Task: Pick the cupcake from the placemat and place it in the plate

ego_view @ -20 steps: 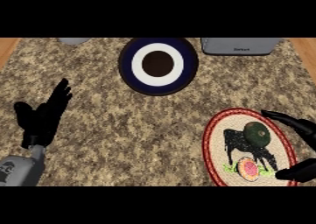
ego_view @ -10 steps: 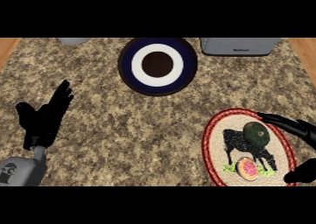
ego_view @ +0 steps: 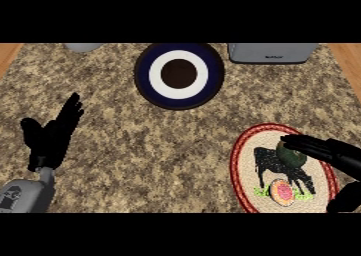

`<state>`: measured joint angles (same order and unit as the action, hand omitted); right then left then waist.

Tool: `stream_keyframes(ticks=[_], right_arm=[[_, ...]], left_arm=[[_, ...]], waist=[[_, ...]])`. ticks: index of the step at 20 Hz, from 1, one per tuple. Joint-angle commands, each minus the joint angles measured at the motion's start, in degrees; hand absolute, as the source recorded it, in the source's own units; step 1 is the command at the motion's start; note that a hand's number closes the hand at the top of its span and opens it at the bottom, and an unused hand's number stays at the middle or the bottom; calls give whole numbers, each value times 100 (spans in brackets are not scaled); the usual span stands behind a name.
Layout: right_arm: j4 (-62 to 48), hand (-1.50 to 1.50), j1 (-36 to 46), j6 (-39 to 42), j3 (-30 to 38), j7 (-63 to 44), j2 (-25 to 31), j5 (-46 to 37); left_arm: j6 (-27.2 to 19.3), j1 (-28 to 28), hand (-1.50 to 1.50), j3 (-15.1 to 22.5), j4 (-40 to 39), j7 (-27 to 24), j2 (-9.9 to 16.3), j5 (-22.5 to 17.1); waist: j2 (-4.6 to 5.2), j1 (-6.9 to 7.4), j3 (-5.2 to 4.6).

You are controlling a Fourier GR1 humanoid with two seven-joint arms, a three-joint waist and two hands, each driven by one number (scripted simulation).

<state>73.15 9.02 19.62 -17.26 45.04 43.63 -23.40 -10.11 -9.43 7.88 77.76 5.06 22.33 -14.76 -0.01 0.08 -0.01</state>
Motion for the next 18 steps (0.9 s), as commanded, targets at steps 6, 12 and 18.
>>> stream_keyframes(ticks=[6,12,18], right_arm=[[-31,-150,264,202,-183,-340,-315,-1101],[741,-150,-86,519,-223,-952,-566,-1453],[734,-150,-248,313,-175,-1155,-1161,-2122]], left_arm=[[247,172,0,-286,256,72,-105,139],[159,512,0,-206,445,-1,-437,452],[491,-77,0,-639,30,273,-392,547]], waist=[[-2,20,1],[-7,-1,-1],[-3,-23,0]])
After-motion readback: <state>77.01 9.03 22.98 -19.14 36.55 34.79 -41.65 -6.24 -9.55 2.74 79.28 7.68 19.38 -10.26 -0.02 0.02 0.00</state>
